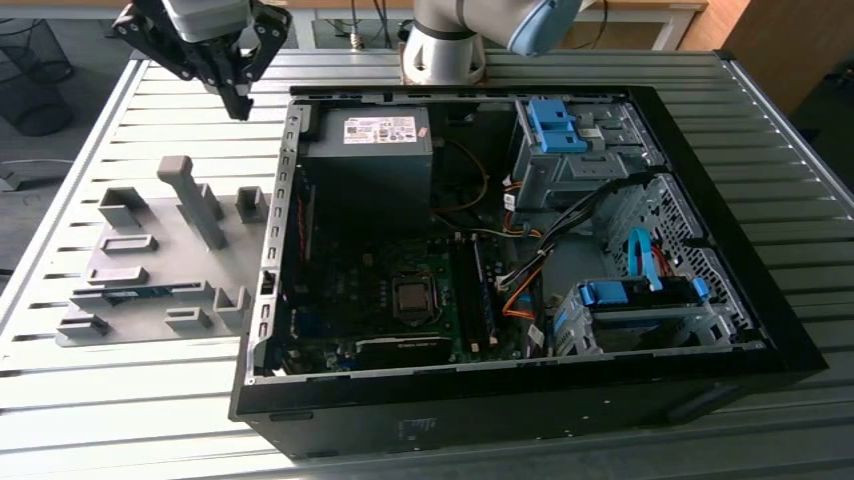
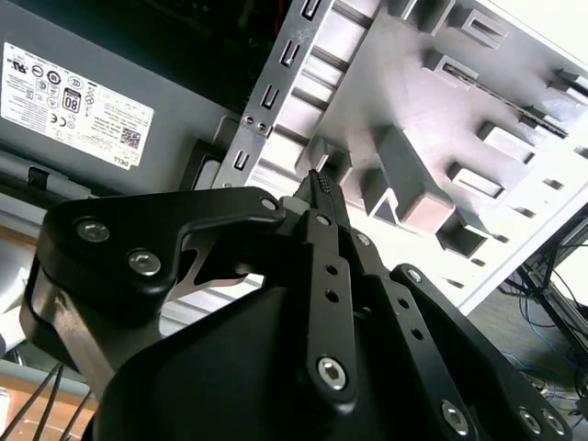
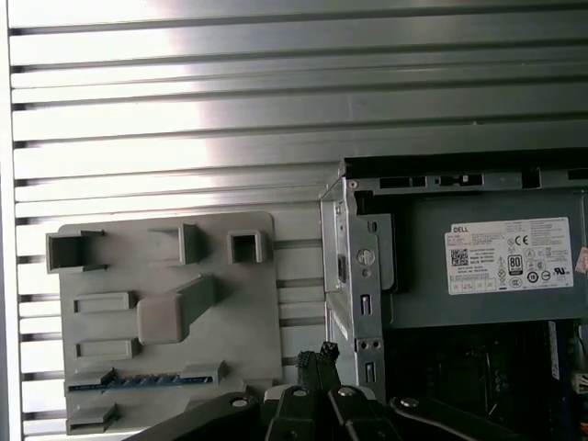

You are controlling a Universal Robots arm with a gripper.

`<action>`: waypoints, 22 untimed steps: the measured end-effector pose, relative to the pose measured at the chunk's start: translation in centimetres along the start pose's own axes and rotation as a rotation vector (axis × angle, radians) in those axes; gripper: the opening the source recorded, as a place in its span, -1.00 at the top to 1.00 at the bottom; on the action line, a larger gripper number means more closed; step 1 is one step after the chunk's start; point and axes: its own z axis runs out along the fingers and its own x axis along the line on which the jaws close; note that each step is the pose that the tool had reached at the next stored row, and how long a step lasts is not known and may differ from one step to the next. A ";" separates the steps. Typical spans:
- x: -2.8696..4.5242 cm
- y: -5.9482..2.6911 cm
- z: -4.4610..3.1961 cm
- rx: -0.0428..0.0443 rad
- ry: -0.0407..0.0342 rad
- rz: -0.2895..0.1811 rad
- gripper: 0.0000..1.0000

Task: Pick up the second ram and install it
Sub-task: 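Reach for the second ram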

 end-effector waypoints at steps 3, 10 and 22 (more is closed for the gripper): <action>0.38 -0.03 0.02 0.0001 0.0001 0.000 0.79; 1.10 -0.09 0.09 0.0001 0.0000 0.000 0.79; 2.66 -0.21 0.16 0.0001 0.0001 0.000 0.79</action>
